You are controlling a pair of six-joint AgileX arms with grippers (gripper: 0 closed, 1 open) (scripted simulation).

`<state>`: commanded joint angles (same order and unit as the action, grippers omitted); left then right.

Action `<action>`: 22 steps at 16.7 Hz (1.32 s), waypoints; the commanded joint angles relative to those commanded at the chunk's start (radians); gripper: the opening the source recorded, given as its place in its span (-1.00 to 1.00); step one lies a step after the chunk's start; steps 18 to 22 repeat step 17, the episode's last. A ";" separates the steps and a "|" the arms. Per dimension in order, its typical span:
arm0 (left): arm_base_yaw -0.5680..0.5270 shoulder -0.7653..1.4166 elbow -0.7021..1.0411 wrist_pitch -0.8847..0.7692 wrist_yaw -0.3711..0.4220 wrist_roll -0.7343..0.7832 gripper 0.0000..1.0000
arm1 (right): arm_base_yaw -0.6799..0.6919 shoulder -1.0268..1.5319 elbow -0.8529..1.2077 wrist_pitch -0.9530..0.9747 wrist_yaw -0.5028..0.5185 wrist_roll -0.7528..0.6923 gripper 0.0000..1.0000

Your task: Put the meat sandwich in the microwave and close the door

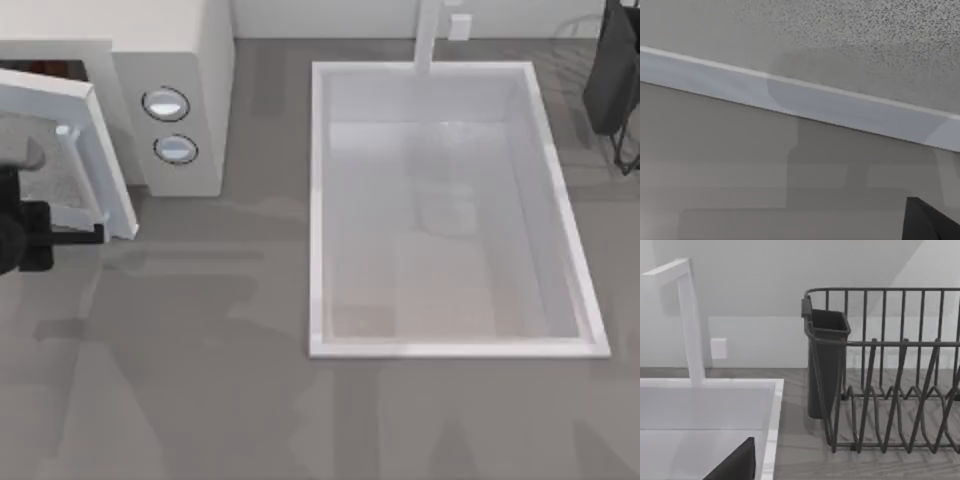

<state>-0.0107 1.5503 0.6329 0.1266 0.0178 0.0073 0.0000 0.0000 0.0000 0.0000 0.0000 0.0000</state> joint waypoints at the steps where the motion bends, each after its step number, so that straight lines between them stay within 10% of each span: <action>1: 0.000 0.007 0.005 0.004 0.000 0.000 -1.00 | 0.000 0.000 0.000 0.000 0.000 0.000 1.00; 22: -0.005 0.371 0.400 -0.028 -0.001 -0.002 -1.00 | 0.000 0.000 0.000 0.000 0.000 0.000 1.00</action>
